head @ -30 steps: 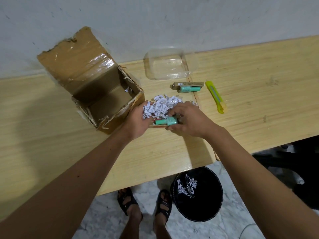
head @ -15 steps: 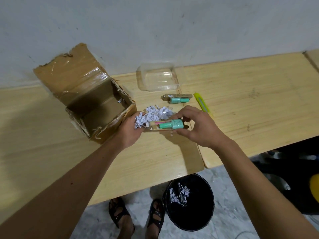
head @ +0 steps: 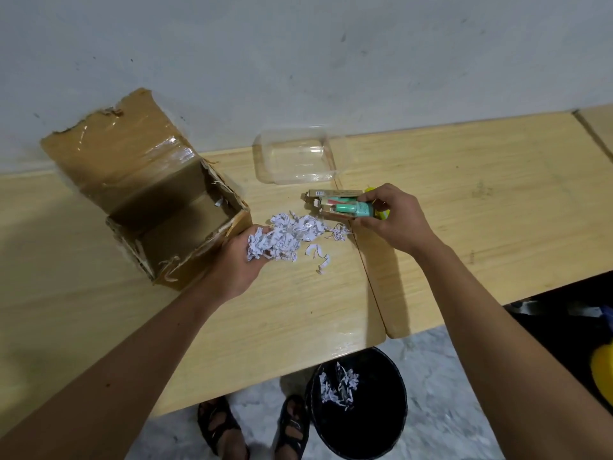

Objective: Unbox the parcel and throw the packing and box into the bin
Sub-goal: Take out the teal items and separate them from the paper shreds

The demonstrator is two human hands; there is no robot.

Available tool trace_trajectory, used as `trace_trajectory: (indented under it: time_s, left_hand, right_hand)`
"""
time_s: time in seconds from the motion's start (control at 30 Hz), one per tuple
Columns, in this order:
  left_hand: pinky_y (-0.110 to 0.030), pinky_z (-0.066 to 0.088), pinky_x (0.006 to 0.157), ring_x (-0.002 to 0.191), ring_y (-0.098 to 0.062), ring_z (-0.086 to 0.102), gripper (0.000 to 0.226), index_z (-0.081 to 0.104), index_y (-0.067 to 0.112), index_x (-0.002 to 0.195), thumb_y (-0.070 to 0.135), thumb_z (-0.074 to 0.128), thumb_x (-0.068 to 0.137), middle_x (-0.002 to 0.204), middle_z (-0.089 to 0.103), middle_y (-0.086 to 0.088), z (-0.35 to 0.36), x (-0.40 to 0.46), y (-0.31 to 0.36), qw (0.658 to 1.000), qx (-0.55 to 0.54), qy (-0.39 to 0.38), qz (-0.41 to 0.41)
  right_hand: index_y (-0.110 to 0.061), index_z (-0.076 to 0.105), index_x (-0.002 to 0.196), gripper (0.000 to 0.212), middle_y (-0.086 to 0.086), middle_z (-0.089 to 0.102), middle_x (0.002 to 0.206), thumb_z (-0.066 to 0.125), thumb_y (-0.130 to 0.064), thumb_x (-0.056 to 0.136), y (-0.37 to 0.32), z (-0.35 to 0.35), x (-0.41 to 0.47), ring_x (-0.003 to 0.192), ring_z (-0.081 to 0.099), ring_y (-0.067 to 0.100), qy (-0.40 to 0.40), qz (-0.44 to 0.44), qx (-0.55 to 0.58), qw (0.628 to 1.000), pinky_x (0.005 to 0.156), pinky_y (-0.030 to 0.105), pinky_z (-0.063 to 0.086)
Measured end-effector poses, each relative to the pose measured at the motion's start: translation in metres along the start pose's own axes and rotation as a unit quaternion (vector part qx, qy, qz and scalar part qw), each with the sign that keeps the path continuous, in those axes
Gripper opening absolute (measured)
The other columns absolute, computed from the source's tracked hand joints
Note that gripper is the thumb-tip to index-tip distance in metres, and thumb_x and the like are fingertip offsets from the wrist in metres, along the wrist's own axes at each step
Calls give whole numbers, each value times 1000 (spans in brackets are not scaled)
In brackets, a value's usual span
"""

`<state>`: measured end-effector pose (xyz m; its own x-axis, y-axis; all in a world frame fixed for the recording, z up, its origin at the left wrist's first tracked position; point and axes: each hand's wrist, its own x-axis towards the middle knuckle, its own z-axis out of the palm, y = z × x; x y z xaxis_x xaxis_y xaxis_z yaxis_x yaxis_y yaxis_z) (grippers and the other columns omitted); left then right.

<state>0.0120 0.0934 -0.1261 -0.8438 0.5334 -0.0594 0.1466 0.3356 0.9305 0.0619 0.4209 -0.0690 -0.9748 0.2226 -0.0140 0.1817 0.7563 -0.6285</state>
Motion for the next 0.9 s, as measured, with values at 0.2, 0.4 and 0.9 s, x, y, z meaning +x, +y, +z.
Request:
trace_trajectory:
  time_s: [0.2,0.4,0.9]
  left_hand:
    - [-19,49,102,113,3,67,38,64,22,123,0,74,94,115,72,14,2,1,-3,1000,17,10,-4]
    - [-19,49,103,116,-6,66,36,67,7,129,2,75,94,120,72,9,1,4,-6,996,81,8,40]
    - [-13,49,98,109,10,65,36,65,26,120,3,75,94,116,71,21,5,1,3,999,17,33,-16]
  right_hand:
    - [-14,74,115,44,0,66,108,90,-18,74,5,17,10,97,63,19,-16,-1,-10,1000,87,31,55]
    - [-12,72,117,43,3,67,113,86,-12,76,2,25,24,101,64,22,29,-5,-18,999,92,36,56]
    - [-27,57,143,73,-2,52,144,72,-54,76,-22,78,-41,134,42,19,-25,4,65,998,110,28,36]
